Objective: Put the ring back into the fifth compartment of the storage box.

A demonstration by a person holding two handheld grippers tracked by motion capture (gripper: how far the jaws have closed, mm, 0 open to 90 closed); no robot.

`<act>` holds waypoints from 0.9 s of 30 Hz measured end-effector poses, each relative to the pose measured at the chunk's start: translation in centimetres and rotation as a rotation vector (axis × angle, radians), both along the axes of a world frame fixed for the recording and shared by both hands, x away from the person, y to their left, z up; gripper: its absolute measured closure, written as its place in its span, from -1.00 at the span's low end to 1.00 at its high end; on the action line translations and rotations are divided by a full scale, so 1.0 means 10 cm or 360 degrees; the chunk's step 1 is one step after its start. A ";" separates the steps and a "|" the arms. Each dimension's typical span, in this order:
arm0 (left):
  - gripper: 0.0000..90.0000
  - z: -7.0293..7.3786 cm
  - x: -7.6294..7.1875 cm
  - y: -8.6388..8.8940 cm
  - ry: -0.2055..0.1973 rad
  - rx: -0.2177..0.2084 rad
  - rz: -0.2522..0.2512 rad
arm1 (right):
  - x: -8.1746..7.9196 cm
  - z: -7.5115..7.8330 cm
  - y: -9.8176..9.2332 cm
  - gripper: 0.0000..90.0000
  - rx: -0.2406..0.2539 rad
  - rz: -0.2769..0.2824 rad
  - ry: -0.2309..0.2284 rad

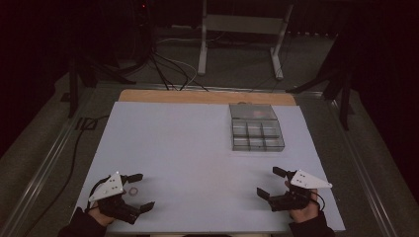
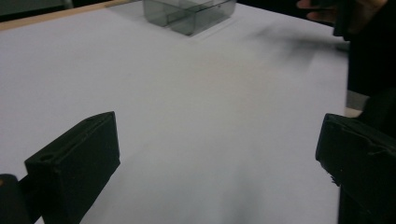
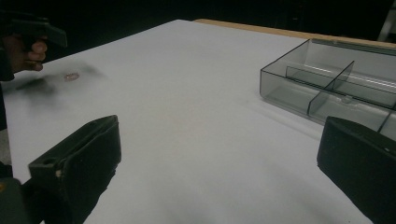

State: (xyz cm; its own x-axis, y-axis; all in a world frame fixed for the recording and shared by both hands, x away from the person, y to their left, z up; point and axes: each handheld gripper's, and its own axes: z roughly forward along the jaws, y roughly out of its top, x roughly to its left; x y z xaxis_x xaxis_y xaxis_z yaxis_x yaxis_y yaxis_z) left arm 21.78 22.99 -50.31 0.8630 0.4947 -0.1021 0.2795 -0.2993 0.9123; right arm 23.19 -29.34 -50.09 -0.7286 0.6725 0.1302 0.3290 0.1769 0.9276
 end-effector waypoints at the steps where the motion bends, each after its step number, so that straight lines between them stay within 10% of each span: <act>1: -0.98 0.02 0.00 0.00 0.0001 -0.0005 -0.0012 | 0.00 0.00 0.00 -1.00 -0.0002 0.0000 0.0002; 16: -0.98 0.24 0.12 0.09 -0.0030 -0.0070 0.0014 | 0.00 0.01 0.00 -1.00 0.0037 -0.0005 0.0016; 27: -0.98 0.18 0.25 0.21 0.0080 -0.0062 0.0118 | 0.00 0.01 0.00 -1.00 0.0041 -0.0005 0.0025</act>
State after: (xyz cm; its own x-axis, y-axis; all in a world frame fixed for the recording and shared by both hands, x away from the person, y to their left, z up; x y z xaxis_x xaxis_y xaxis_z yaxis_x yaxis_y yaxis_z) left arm 24.31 25.13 -48.52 0.8174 0.5520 -0.1648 0.3454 -0.2406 0.9071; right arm 23.21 -29.36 -50.02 -0.7242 0.6711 0.1587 0.3438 0.1519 0.9267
